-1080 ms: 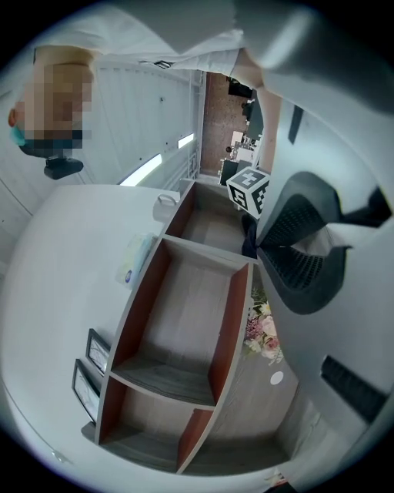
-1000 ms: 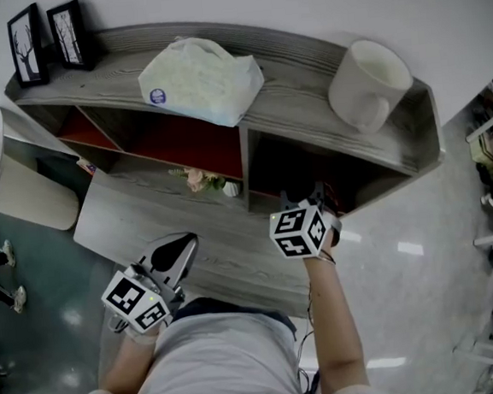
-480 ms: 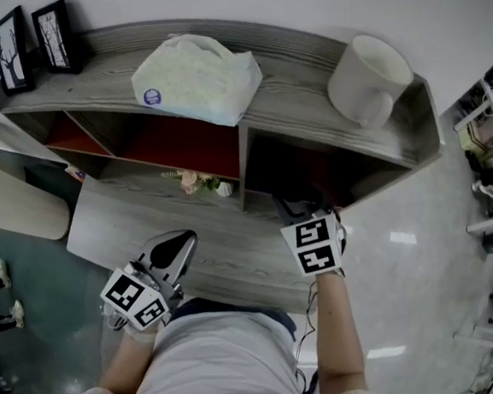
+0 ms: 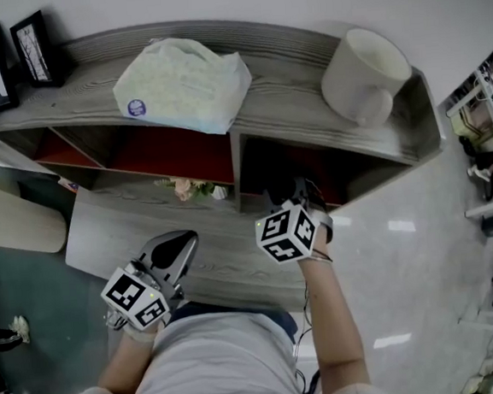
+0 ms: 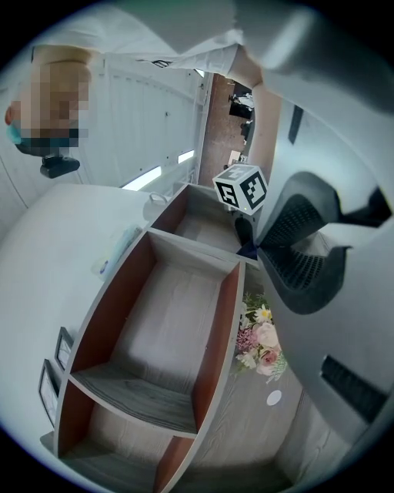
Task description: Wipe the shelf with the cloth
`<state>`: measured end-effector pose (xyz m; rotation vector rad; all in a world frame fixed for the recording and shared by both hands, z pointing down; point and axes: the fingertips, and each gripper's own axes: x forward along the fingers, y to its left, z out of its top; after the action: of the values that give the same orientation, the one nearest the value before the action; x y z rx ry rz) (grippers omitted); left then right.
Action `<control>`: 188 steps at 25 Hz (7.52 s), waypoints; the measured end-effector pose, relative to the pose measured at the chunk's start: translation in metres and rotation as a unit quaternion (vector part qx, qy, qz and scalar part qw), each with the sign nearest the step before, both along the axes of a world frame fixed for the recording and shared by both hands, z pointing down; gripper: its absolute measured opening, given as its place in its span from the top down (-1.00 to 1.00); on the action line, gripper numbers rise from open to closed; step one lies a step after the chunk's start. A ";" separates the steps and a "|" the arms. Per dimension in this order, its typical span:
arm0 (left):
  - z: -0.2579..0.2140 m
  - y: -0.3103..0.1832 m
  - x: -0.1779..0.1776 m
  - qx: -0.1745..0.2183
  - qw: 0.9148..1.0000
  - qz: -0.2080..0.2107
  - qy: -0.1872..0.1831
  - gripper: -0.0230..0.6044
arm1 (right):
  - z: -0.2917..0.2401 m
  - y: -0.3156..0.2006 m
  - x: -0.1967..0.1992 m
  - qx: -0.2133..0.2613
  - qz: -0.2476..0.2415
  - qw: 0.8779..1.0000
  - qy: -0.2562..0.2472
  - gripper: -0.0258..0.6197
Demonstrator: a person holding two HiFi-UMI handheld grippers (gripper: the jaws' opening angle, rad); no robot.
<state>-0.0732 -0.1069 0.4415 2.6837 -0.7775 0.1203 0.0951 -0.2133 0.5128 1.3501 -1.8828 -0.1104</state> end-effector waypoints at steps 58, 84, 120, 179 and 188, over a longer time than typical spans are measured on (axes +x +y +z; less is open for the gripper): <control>0.006 -0.013 0.021 -0.007 0.999 0.032 0.002 0.88 | 0.001 -0.057 0.022 -0.016 0.054 0.998 -0.036 0.68; 0.000 -0.005 0.020 0.002 1.000 0.029 0.009 0.88 | 0.003 0.019 -0.040 -0.033 -0.018 0.996 -0.075 0.71; 0.002 -0.001 0.042 0.005 0.997 0.074 0.007 0.88 | 0.001 0.071 0.133 0.031 0.299 0.935 -0.188 0.69; -0.055 0.026 0.100 0.037 0.998 0.051 0.014 0.88 | -0.229 0.060 0.167 0.321 0.140 0.395 -0.849 0.74; -0.054 0.036 0.083 0.034 0.999 0.040 0.004 0.88 | -0.219 0.032 0.170 0.339 0.148 0.395 -0.841 0.74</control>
<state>0.0099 -0.0705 0.3871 2.7792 -0.6852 0.1037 0.2648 -0.1815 0.2936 2.9188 -3.1737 1.4113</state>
